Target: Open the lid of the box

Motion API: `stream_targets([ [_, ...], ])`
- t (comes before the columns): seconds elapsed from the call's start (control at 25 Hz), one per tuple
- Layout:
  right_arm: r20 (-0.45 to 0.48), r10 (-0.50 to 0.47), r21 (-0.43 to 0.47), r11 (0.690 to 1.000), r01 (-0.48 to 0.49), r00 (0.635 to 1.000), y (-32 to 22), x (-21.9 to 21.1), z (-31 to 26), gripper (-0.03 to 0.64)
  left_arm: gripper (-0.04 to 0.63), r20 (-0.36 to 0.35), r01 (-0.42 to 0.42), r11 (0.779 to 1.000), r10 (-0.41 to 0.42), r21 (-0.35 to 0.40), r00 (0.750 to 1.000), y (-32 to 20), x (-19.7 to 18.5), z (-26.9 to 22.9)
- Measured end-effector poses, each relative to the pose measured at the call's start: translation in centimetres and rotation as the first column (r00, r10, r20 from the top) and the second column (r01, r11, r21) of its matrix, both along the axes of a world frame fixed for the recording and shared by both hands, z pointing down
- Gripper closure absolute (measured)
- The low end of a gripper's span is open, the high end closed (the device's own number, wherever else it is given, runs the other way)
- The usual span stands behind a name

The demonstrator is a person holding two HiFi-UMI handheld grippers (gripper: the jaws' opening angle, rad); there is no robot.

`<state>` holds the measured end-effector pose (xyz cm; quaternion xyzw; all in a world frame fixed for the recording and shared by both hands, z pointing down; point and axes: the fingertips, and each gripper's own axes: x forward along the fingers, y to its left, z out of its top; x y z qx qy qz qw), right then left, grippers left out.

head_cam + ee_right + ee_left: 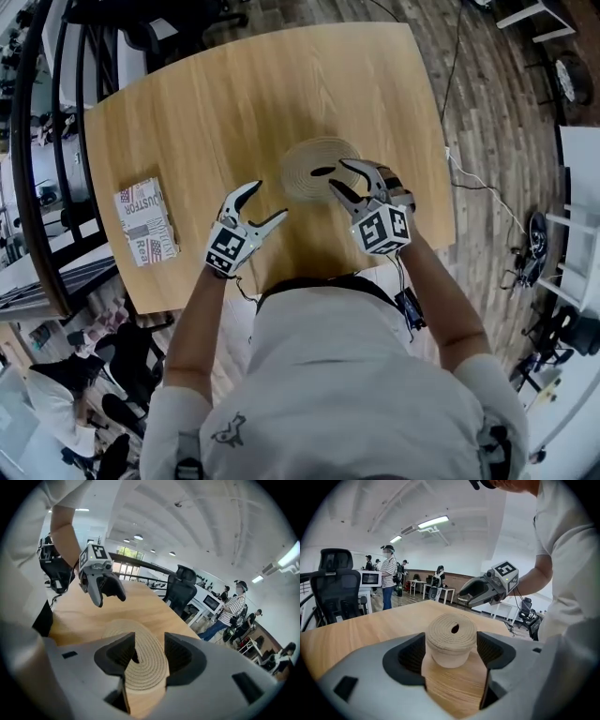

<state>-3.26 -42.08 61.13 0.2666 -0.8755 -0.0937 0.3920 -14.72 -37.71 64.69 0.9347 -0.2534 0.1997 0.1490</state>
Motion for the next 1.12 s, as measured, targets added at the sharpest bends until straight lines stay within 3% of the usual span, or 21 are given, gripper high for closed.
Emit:
stream_targets([
  [0.24, -0.121, -0.082, -0.018, 0.997, 0.08, 0.989, -0.1, -0.8, 3.8, 0.413, 0.253, 0.071, -0.068, 0.997, 0.071, -0.039, 0.995, -0.3, 0.4, 4.8],
  [0.44, -0.235, -0.164, -0.027, 0.986, 0.163, 0.958, -0.1, -1.2, 6.6, 0.426, 0.252, 0.12, -0.128, 0.99, 0.134, -0.058, 0.984, -0.3, 1.3, 8.2],
  [0.64, -0.279, -0.239, -0.036, 0.971, 0.238, 0.93, -0.3, -2.0, 8.6, 0.454, 0.247, 0.154, -0.185, 0.981, 0.191, -0.05, 0.969, -0.2, 2.3, 10.5],
  [0.88, -0.366, -0.323, -0.021, 0.94, 0.339, 0.873, -0.2, -2.4, 10.2, 0.476, 0.239, 0.136, -0.227, 0.974, 0.229, -0.029, 0.964, -1.1, 3.7, 11.0],
  [1.12, -0.425, -0.353, 0.027, 0.915, 0.402, 0.833, 0.0, -3.0, 11.1, 0.563, 0.238, 0.126, -0.283, 0.959, 0.282, -0.007, 0.951, -0.9, 4.6, 11.2],
])
